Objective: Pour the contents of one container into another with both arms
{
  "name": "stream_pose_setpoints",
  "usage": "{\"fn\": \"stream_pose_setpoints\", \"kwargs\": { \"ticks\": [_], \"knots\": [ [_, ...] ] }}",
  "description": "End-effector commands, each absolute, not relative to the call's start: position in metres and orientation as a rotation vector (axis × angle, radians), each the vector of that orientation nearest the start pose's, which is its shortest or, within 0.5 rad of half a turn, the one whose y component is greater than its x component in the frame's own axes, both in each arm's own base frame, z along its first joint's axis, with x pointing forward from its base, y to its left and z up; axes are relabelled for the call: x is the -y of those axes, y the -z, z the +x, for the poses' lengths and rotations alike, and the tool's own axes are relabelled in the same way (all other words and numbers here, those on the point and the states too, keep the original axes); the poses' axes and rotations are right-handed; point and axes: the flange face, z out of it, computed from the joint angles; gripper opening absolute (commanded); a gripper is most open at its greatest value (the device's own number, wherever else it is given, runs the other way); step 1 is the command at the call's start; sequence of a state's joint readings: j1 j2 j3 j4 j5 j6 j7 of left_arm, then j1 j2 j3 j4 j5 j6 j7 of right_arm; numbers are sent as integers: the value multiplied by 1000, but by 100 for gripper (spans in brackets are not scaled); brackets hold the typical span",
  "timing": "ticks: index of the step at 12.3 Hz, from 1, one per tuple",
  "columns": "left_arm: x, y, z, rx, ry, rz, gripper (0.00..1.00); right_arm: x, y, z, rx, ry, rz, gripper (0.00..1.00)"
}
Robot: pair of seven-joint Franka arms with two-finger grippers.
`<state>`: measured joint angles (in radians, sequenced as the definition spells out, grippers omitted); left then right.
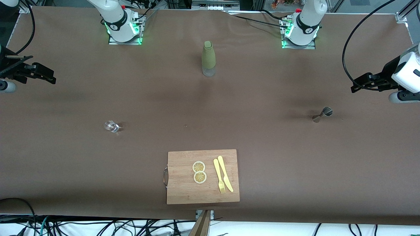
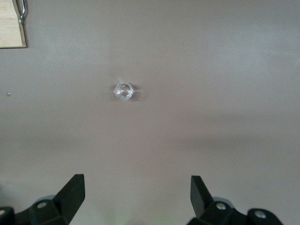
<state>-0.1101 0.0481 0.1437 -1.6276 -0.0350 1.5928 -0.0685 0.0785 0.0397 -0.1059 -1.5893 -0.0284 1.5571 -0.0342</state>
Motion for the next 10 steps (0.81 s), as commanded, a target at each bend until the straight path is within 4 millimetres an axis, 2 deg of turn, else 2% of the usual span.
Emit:
{"fn": "stream_pose_setpoints", "kwargs": {
  "ticks": [1,6,10],
  "knots": [
    [-39,-576,557,134,-132,-3165,100,19,-596,563,5,-107,-3152,100],
    [-95,-575,553,-39,-116,-3192,100,19,-596,563,5,-107,-3152,100],
    [-118,-581,549,-160,-89,-3193,100,19,-596,563,5,-107,-3152,100]
  ]
}}
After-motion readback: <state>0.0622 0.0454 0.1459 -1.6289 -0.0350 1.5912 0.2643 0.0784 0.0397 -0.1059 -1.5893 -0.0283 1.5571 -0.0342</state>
